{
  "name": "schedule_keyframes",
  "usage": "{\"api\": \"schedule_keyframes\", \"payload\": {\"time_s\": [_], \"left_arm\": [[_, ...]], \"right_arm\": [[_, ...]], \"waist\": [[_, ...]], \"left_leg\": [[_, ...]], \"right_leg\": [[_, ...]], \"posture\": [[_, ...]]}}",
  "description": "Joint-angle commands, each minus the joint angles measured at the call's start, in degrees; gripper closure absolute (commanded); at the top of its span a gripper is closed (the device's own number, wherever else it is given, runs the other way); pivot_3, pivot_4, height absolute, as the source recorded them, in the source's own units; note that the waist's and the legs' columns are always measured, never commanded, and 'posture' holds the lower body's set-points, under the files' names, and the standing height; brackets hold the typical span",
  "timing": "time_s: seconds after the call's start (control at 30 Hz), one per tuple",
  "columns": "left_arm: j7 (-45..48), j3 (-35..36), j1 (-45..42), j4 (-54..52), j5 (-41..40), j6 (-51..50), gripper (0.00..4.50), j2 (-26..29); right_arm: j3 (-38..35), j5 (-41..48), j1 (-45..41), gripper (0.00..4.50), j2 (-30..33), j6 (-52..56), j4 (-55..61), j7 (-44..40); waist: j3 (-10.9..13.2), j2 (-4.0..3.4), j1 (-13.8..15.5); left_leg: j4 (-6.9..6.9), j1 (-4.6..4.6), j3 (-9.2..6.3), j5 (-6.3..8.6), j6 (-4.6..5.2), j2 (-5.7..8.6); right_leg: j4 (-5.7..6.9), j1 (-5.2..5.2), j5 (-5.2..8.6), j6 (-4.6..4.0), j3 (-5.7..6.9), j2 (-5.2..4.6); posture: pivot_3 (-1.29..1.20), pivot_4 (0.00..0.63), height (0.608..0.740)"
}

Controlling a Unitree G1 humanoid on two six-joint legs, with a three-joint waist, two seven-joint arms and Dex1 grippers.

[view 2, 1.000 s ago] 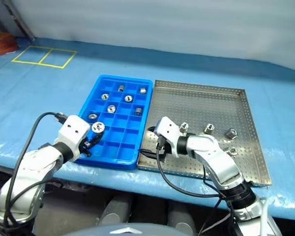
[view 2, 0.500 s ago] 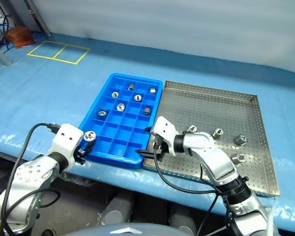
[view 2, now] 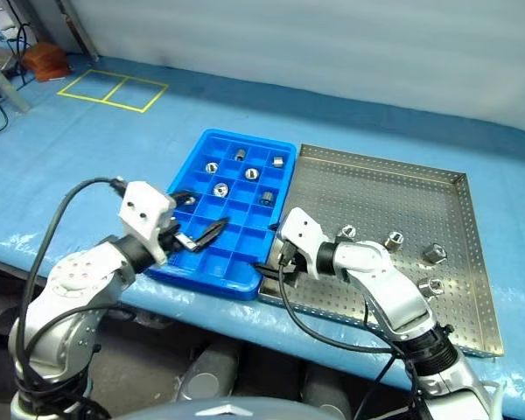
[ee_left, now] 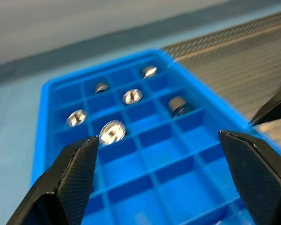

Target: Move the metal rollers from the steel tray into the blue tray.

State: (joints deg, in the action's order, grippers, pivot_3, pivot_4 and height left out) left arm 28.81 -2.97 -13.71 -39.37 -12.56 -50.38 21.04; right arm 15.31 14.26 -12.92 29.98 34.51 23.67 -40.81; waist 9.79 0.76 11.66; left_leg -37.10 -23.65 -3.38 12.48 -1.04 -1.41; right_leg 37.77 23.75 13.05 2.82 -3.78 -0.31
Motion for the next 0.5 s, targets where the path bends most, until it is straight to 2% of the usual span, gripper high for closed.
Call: {"api": "schedule_keyframes", "payload": {"time_s": [0.03,0.2,0.37,0.5], "left_arm": [[3.09,-6.13,-6.15,9.56,0.55,6.36,0.04,-0.52],[6.13,-15.52,-16.48,28.25,6.65,15.83,0.04,-1.20],[9.61,-19.85,-22.32,43.10,8.95,23.62,0.04,-5.01],[10.22,-20.00,-26.31,53.80,9.46,27.98,0.04,-9.77]], "right_arm": [[-4.12,-0.38,2.25,0.00,1.49,1.76,4.97,2.97],[-7.05,-1.30,7.26,0.00,2.89,4.75,9.07,6.91],[-9.22,-1.28,11.92,0.00,2.61,6.55,13.11,10.19],[-10.32,-1.24,14.63,0.00,2.03,7.46,15.36,12.36]], "waist": [[0.00,0.00,-0.71],[0.01,0.02,-3.96],[0.01,0.02,-8.42],[0.01,0.03,-11.32]], "left_leg": [[-0.03,0.00,0.02,0.00,0.00,-0.01],[-0.02,-0.09,0.07,0.00,0.01,0.03],[0.01,-0.12,0.09,0.04,0.06,0.04],[0.00,-0.10,0.05,0.04,0.07,0.04]], "right_leg": [[0.00,0.00,-0.01,0.02,-0.02,0.02],[-0.12,0.00,-0.05,0.08,-0.08,-0.02],[-0.15,0.01,-0.05,0.09,-0.10,-0.03],[-0.07,0.02,-0.05,0.12,-0.09,-0.01]], "posture": [[0.23,0.150,0.740],[0.12,0.150,0.740],[0.02,0.150,0.740],[-0.03,0.150,0.740]]}}
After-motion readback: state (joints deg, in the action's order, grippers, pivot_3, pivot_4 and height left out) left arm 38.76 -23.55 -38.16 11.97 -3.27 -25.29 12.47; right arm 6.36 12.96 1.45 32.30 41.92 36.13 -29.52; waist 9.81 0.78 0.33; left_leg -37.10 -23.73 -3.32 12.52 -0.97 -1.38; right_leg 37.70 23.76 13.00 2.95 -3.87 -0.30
